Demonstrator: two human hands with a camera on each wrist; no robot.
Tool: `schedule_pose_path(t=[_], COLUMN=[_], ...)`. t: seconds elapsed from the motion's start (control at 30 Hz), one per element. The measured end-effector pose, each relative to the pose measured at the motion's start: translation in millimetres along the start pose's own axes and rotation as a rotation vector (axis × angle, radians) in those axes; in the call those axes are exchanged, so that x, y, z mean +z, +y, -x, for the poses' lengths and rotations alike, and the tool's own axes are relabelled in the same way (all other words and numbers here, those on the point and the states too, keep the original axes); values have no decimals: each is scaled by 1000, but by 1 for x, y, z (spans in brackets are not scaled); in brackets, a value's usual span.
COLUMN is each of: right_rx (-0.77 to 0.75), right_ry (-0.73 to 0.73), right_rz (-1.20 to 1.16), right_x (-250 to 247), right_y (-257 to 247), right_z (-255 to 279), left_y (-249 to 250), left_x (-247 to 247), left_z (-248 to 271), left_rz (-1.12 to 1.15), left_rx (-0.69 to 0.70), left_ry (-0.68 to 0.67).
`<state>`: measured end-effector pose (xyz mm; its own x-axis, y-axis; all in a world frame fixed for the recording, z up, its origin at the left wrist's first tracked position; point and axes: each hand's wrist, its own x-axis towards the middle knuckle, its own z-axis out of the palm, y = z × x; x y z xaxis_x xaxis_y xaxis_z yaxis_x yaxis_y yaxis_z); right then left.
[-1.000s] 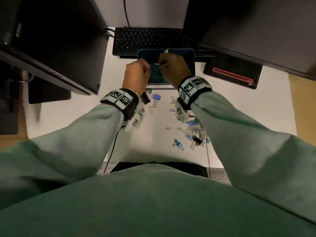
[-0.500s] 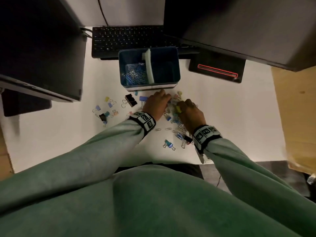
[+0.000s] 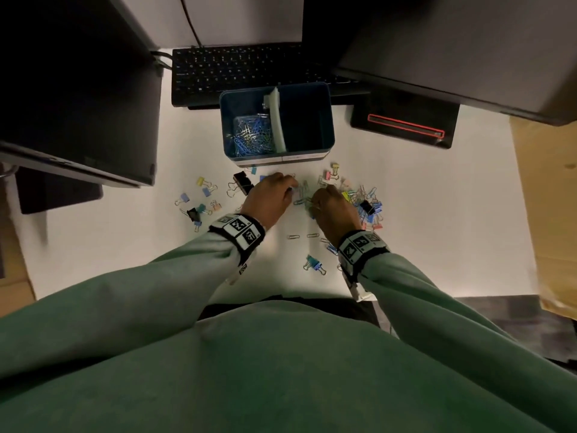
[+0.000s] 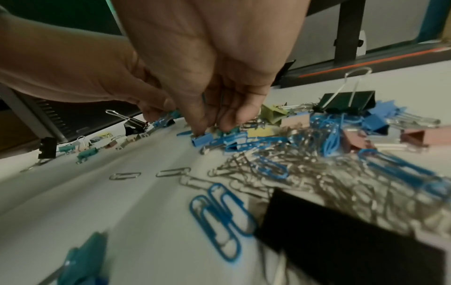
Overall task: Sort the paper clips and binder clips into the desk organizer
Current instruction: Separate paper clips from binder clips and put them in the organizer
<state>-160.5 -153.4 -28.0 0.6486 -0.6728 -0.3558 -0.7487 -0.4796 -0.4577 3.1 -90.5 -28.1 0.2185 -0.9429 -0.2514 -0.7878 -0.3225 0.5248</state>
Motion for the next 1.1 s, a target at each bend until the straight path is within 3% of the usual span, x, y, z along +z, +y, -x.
schedule_pose_path(t=[0.2, 0.4, 0.53, 0.7, 0.87, 0.97, 1.1], right_rx=[-57, -171, -138, -119, -129, -218, -198], right_ry=[23, 28, 41, 122, 9, -14, -36], right_rz=[-2, 80, 69, 82, 188, 163, 130], right_x=[-1, -12, -19, -20, -9, -5, 0], right_y=[19, 48, 55, 20, 1, 0, -5], right_z=[9, 31, 32, 10, -3, 5, -5], left_y=[-13, -39, -36, -6, -5, -24, -23], left_x=[-10, -14, -6, 5, 7, 1, -5], left_z=[19, 49, 40, 4, 0, 12, 16], left_rz=[102, -54, -137, -159, -221, -215, -263], left_rx=[-111, -89, -14, -3, -26, -37, 22], left_ry=[-78, -152, -66, 35, -7, 50, 116])
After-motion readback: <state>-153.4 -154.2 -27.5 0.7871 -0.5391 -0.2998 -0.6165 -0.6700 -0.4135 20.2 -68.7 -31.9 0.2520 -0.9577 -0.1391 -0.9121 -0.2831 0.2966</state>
